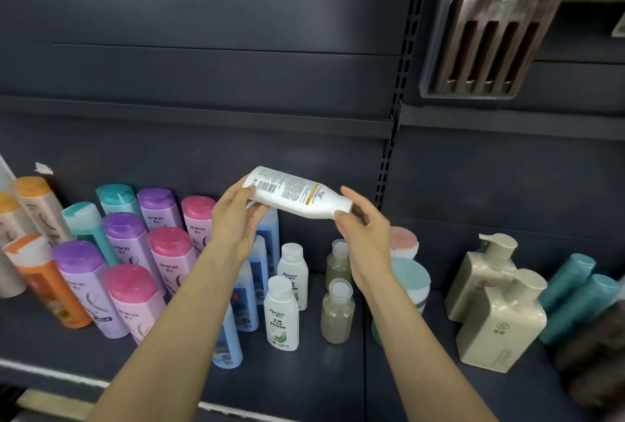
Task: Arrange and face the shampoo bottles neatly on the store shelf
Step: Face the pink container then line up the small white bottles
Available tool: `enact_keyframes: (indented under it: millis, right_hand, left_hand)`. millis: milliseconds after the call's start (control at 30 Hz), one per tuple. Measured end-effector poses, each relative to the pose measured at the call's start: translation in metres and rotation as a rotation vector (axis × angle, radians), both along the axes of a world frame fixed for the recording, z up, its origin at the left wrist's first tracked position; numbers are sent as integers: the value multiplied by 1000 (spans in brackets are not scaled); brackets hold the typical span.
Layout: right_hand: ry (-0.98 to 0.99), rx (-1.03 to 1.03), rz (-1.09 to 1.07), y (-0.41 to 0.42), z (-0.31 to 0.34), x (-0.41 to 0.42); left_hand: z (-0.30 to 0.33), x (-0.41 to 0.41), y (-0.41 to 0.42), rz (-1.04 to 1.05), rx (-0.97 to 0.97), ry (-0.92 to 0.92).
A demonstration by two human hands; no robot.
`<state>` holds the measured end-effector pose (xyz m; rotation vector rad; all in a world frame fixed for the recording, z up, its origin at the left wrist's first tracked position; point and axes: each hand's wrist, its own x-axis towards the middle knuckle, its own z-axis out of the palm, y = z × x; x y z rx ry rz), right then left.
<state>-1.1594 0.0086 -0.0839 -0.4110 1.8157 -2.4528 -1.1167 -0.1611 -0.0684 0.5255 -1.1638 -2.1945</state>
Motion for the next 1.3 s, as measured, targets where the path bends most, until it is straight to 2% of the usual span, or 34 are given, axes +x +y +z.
enact_keyframes:
  millis: [167,300,400,567,667,833,933,1133,1300]
  right_hand:
    - [-66,-69,0,2,-2,-2]
    - [-74,-101,12,3,-1,-5]
    - [-113,-161,11,5,1,-9]
    - [-214,-251,-21,4,8,-12]
    - [-239,-229,-37,3,9,-15]
    - [-207,-152,-23,-4,11,-21]
    - [-175,-73,31,-8,12,-23]
    - [-247,-95,-62,-11,10,-33]
    - [-266,-94,-40,-20,12,-37]
  left_hand:
    - [1,3,2,-41,-20,123]
    - [4,2,2,-40,-56,123]
    - [3,1,1,-27,-105,70]
    - [1,-4,0,-49,-403,-84]
    - [2,-9,-3,-42,-477,-134]
    - [11,-19,-11,-11,-423,-261]
    - [12,-20,-14,-60,-385,-324]
    - [11,-21,-19,-134,-399,-400]
    - [1,-25,-28,-112,-463,-468]
